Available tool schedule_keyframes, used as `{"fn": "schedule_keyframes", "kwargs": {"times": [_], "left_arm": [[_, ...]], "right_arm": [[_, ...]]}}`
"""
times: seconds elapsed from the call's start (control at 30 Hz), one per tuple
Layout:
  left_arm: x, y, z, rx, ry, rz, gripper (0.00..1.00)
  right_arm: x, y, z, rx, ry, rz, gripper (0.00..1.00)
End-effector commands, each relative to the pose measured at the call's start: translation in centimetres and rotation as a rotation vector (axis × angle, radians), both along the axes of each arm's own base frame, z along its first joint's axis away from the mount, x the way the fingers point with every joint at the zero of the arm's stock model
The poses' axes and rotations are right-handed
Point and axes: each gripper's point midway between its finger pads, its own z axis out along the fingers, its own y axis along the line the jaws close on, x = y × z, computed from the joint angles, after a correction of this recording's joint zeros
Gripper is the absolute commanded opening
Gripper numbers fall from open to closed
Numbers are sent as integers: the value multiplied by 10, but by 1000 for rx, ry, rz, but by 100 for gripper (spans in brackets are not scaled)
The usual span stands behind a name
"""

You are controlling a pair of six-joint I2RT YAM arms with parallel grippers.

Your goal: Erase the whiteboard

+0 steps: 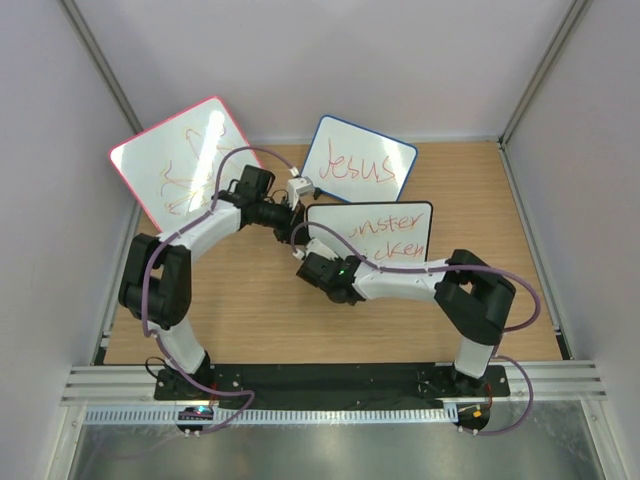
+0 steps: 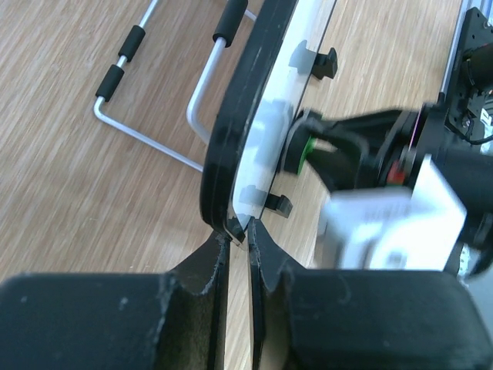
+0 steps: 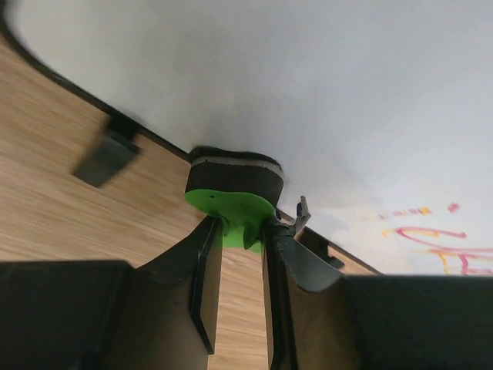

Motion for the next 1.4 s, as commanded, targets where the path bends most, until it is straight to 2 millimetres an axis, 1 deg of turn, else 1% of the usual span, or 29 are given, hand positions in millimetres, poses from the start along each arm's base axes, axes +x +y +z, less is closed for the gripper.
{"fn": "schedule_keyframes", "kwargs": {"times": [0.0, 0.03, 0.07, 0.13, 0.2, 0.23, 0.27, 0.37, 0.4, 0.5, 0.53, 0.63, 0.73, 0.8, 0.83, 0.87, 0.9, 0.93, 0.97, 1.0, 1.03, 1.07, 1.1, 1.17, 1.23, 1.27, 1.3, 1.37], "left_arm": [[8, 0, 10, 5, -70, -9, 0], [8, 0, 10, 5, -69, -10, 0], [7, -1, 9, 6, -66, -12, 0], [8, 0, 8, 7, -62, -10, 0], [7, -1, 8, 6, -61, -10, 0], [7, -1, 8, 5, -61, -11, 0], [7, -1, 10, 3, -62, -10, 0], [7, 0, 10, 6, -64, -9, 0], [6, 0, 10, 7, -69, -11, 0], [5, 1, 10, 12, -70, -12, 0], [5, 2, 10, 12, -70, -12, 0], [4, 2, 10, 11, -64, -10, 0], [1, 4, 8, 19, -62, -7, 0], [-2, 5, 5, 22, -59, -12, 0], [-2, 5, 5, 20, -61, -15, 0], [-3, 5, 5, 20, -59, -17, 0], [-5, 5, 4, 17, -58, -23, 0], [-5, 5, 3, 20, -54, -20, 0], [-5, 6, 3, 20, -59, -23, 0], [-6, 6, 1, 24, -57, -22, 0], [-6, 6, 2, 24, -60, -21, 0], [-6, 7, 3, 26, -65, -20, 0], [-5, 7, 3, 27, -70, -19, 0], [-5, 8, 3, 31, -74, -18, 0], [-5, 8, 4, 32, -79, -19, 0], [-5, 9, 4, 33, -78, -16, 0], [-5, 9, 4, 36, -84, -16, 0], [-4, 9, 3, 41, -86, -13, 0]], "right_arm": [[21, -36, 24, 39, -116, -145, 1], [19, -42, 24, 34, -116, -150, 1], [18, -44, 29, 44, -126, -153, 1], [17, -46, 29, 40, -128, -155, 1], [18, -44, 28, 44, -123, -155, 1], [18, -39, 27, 51, -118, -148, 1], [18, -36, 23, 44, -108, -140, 1], [20, -18, 26, 60, -118, -104, 1], [20, -8, 28, 80, -111, -84, 1], [22, 12, 40, 166, -123, -46, 1], [23, 27, 43, 231, -123, -26, 1], [25, 50, 45, 311, -119, 25, 1], [35, 51, 57, 327, -180, 1, 1], [43, 40, 69, 312, -242, -40, 1], [45, 34, 79, 318, -266, -57, 1], [50, 24, 85, 307, -298, -88, 1], [56, 12, 86, 301, -312, -118, 1], [60, 4, 98, 326, -338, -139, 1], [64, -3, 102, 337, -356, -159, 1], [65, -16, 100, 326, -371, -182, 1], [74, -26, 106, 347, -405, -220, 1], [77, -35, 116, 355, -435, -237, 1], [77, -48, 114, 335, -457, -264, 1], [85, -66, 121, 347, -491, -312, 1], [84, -82, 125, 353, -509, -344, 1], [84, -94, 125, 344, -518, -370, 1], [83, -101, 131, 350, -531, -384, 1], [83, -114, 130, 342, -530, -405, 1]]}}
